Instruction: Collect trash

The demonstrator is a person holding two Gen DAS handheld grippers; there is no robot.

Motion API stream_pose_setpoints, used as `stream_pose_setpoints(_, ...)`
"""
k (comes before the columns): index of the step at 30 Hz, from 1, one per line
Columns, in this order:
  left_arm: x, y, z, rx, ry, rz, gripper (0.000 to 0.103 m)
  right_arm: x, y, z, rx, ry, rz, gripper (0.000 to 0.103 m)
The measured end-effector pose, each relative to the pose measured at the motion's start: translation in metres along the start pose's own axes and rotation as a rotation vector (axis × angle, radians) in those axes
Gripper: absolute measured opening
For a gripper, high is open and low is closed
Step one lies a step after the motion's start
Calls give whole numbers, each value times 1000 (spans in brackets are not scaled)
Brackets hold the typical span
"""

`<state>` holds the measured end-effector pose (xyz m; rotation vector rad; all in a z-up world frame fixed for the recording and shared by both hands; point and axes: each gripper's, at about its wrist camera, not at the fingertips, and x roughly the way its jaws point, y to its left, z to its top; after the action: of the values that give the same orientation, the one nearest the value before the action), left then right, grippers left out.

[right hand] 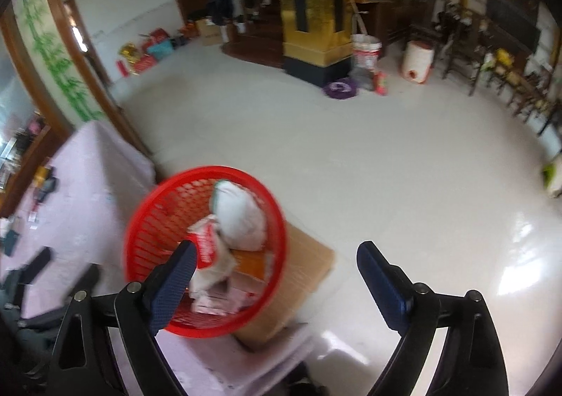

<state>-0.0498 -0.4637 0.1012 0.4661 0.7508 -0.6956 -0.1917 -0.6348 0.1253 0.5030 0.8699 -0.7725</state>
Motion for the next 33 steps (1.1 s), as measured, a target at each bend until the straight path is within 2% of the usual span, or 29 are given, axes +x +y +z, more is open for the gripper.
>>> stream_pose_setpoints(4,-5,14,-7,-13,0,29,92,-7,7,-8,-40,-25,-124,100)
stream_pose_setpoints(6,-10,18,-9,-7,-4,30,92,-12,11,-10,-63,-39,-150,100)
stream_pose_setpoints(11,-37,29,-20,5,-48,11,92,-25,22,-20,-102,-37,-128,100)
stream_pose_setpoints(14,-56,35,-23,7,-82,0,97,-36,28,-28,-119,-57,-118,100)
stream_pose_setpoints(20,-84,45,-35,32,-123,44,98,-67,36,-47,-134,-105,-107,100)
stream_pose_setpoints(25,-100,55,-48,57,-139,141,98,-89,45,-63,-167,-137,-110,100)
stream_pose_setpoints(33,-110,67,-60,41,-134,126,98,-113,59,-77,-181,-194,-103,100)
